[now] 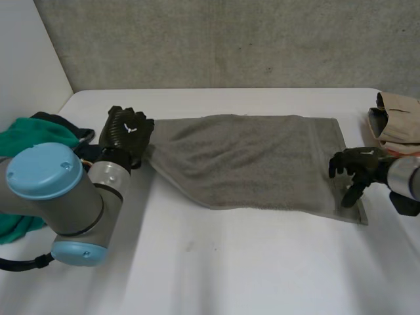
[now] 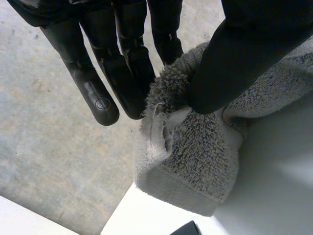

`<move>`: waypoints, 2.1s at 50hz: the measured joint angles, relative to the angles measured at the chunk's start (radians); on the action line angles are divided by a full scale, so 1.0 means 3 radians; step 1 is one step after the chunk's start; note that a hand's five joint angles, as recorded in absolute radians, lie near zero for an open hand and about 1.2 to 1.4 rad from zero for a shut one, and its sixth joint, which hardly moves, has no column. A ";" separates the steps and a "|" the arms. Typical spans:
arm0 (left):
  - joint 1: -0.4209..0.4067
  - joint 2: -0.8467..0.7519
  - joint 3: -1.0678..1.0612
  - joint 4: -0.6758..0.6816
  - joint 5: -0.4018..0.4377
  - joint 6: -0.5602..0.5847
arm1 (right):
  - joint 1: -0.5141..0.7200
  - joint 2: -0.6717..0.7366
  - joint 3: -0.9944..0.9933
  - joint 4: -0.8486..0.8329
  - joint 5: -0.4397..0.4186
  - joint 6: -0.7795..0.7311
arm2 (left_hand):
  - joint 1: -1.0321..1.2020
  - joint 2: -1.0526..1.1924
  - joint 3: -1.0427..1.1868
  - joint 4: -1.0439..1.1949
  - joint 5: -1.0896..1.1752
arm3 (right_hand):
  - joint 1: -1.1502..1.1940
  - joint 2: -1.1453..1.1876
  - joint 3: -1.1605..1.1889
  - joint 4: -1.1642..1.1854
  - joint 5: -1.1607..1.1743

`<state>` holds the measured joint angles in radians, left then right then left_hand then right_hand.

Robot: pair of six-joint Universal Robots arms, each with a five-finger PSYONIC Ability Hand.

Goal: Fold the laundry.

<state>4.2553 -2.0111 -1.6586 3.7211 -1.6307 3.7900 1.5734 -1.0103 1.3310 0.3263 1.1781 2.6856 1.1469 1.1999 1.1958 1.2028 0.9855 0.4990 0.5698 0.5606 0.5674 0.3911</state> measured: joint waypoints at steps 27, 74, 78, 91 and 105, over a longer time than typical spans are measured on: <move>0.0036 0.0074 -0.0056 -0.0009 0.0015 -0.0211 | -0.0508 -0.0144 0.1094 -0.0904 -0.0557 -0.0838 | 0.0000 0.0000 0.0000 0.0000 0.0000 | 0.0219 0.0289 0.0342 0.0311 0.0253; 0.0109 0.0092 -0.0051 -0.0104 0.0016 -0.0208 | -0.0238 0.0158 0.0456 -0.0531 -0.0557 -0.0136 | 0.0000 0.0000 0.0000 0.0000 0.0000 | 0.0382 0.0508 0.0462 0.0428 0.0468; 0.0109 0.0090 -0.0047 -0.0103 0.0018 -0.0208 | -0.0187 0.0126 0.0465 -0.0560 -0.0567 -0.0068 | 0.0000 0.0000 0.0000 0.0000 0.0000 | 0.0382 0.0508 0.0462 0.0428 0.0468; 0.0113 0.0087 -0.0049 -0.0101 0.0016 -0.0208 | -0.0018 0.0366 0.0282 -0.0733 -0.0528 -0.0065 | 0.0000 0.0000 0.0000 0.0000 0.0000 | 0.0788 0.0924 0.0957 0.0941 0.0863; 0.0117 0.0207 -0.0063 -0.0367 0.0013 -0.0206 | -0.0030 0.0220 0.0241 -0.0545 -0.0500 -0.0165 | 0.0000 0.0000 0.0000 0.0000 0.0000 | 0.1626 0.2033 0.2081 0.2068 0.1973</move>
<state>4.2903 -1.9492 -1.6774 3.6111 -1.6267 3.7283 1.5644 -0.9442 1.4034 0.1628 1.0281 2.6359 1.1469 1.1999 1.1957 1.2028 0.9855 0.9868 1.1798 1.1850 1.1879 0.9831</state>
